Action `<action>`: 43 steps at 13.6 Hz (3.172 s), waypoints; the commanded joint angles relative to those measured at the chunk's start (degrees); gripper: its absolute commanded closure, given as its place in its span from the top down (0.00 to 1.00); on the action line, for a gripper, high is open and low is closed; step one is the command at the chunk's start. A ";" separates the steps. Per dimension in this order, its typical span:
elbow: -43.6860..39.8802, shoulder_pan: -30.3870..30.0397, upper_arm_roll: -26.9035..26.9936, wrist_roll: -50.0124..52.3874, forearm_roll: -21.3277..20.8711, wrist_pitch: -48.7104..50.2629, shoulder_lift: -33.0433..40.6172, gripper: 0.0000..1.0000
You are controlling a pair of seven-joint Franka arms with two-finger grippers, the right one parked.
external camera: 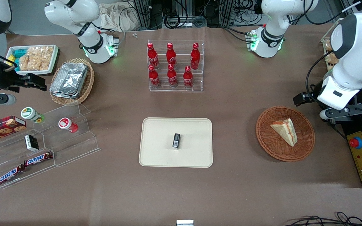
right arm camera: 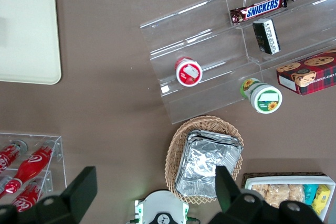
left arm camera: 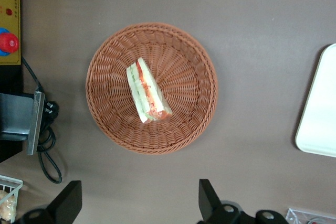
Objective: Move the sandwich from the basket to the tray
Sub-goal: 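Lower the left gripper over the sandwich in the wicker basket, then close the left gripper on the sandwich and lift it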
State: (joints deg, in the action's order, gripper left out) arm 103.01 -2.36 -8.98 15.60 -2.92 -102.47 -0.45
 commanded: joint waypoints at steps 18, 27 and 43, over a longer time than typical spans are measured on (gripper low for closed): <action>21.25 -0.37 5.29 25.09 -3.24 -32.94 -10.18 1.00; 22.15 0.34 5.90 35.02 -3.24 -40.96 -16.76 1.00; -0.57 0.60 3.80 33.99 -3.41 -8.42 -13.44 0.00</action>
State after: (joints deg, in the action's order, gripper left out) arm 110.73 -2.25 -4.27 51.51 -5.59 -120.49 -13.77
